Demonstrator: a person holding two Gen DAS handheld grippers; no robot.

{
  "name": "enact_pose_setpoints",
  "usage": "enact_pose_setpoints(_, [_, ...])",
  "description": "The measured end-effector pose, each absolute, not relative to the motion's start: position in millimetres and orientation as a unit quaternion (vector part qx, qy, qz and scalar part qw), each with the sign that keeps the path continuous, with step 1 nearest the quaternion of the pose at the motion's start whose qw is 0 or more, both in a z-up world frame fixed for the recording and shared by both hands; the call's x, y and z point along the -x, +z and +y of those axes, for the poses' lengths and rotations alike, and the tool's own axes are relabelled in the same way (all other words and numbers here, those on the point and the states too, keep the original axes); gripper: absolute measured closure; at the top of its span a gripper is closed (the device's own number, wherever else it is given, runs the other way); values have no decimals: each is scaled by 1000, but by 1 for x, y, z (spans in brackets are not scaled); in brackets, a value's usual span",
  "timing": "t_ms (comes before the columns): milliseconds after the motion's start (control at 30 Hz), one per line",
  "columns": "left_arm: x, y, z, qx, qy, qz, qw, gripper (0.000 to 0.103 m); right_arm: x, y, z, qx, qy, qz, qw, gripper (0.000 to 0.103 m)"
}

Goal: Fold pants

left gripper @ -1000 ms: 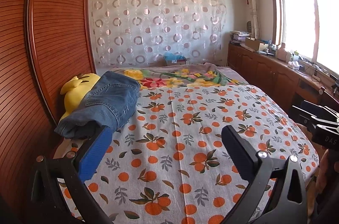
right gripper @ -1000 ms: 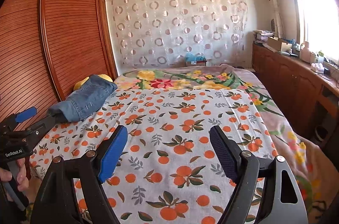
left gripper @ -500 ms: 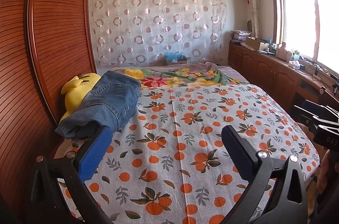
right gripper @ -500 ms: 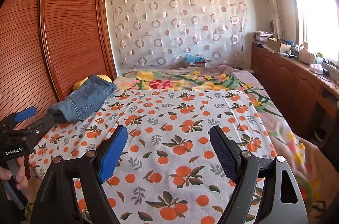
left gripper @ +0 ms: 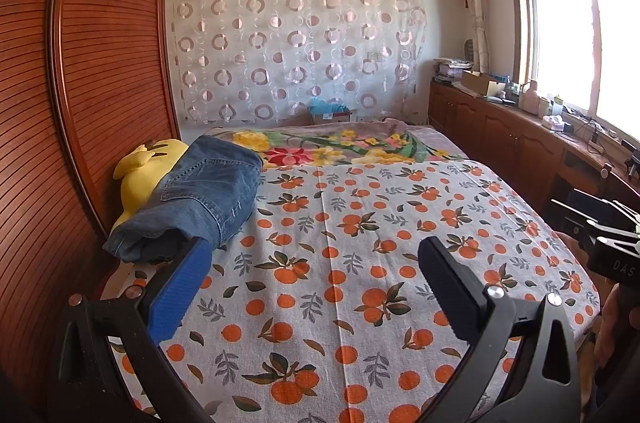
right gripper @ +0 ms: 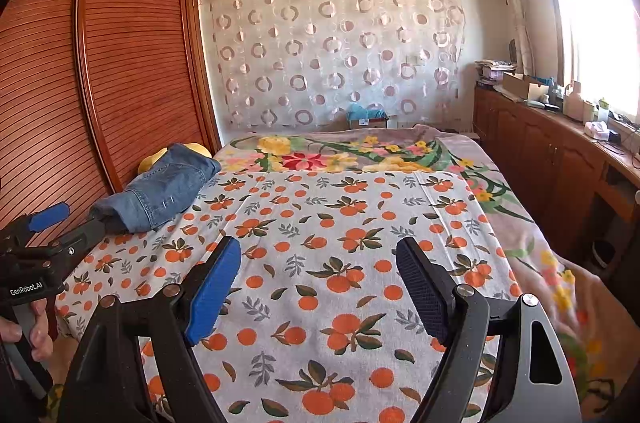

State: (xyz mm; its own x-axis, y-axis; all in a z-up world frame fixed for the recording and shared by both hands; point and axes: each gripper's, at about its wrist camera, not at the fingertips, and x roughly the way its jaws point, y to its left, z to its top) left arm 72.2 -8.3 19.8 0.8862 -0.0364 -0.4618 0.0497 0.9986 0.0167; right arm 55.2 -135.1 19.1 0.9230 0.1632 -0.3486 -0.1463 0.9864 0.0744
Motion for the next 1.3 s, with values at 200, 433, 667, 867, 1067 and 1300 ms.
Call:
enact_pose_setpoints(200, [-72, 20, -10, -15, -23, 235, 972, 0, -56, 19, -136, -23, 80, 178, 980, 21])
enact_pose_setpoints(433, [-72, 20, -12, -15, -23, 235, 972, 0, -57, 19, -136, -24, 80, 177, 981, 21])
enact_pose_setpoints(667, [-71, 21, -13, -15, -23, 234, 972, 0, -57, 17, -135, -24, 79, 176, 981, 21])
enact_pose_setpoints(867, [-71, 22, -15, -15, -22, 233, 972, 0, -58, 16, -135, -24, 78, 177, 981, 21])
enact_pose_setpoints(1067, [-71, 22, -15, -14, -23, 233, 972, 0, -58, 15, -135, -24, 78, 174, 981, 21])
enact_pose_setpoints(1300, [-71, 21, -14, -14, -23, 233, 972, 0, -57, 13, -135, -25, 79, 174, 981, 21])
